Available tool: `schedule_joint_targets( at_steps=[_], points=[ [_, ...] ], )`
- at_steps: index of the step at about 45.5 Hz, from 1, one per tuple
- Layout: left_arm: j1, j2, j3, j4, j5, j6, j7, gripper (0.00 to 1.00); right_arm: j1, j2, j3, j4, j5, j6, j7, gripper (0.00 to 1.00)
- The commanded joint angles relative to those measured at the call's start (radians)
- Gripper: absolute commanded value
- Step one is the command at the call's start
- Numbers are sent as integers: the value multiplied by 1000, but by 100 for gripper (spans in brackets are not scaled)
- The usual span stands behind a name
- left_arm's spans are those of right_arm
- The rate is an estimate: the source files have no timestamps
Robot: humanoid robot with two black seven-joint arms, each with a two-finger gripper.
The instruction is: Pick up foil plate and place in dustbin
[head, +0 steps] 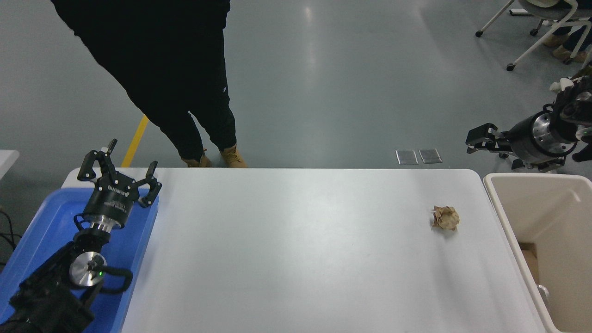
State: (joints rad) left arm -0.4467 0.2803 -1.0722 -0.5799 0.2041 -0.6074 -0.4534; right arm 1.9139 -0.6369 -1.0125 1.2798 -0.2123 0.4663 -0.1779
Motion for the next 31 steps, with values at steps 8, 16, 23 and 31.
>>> schedule_joint_targets(
  at_steps=[8, 16, 23, 31],
  points=[
    [0, -1, 0, 0, 0, 0, -1, 98, 244, -49, -140, 337, -21, 196, -2, 100],
    [0, 0, 0, 0, 0, 0, -1, 98, 255, -41, -132, 342, -29, 201, -2, 100],
    [0, 0, 0, 0, 0, 0, -1, 98, 274, -7, -120, 342, -27, 202, -2, 100],
    [0, 0, 0, 0, 1, 0, 1, 98, 293, 60, -118, 339, -25, 202, -2, 100]
  ],
)
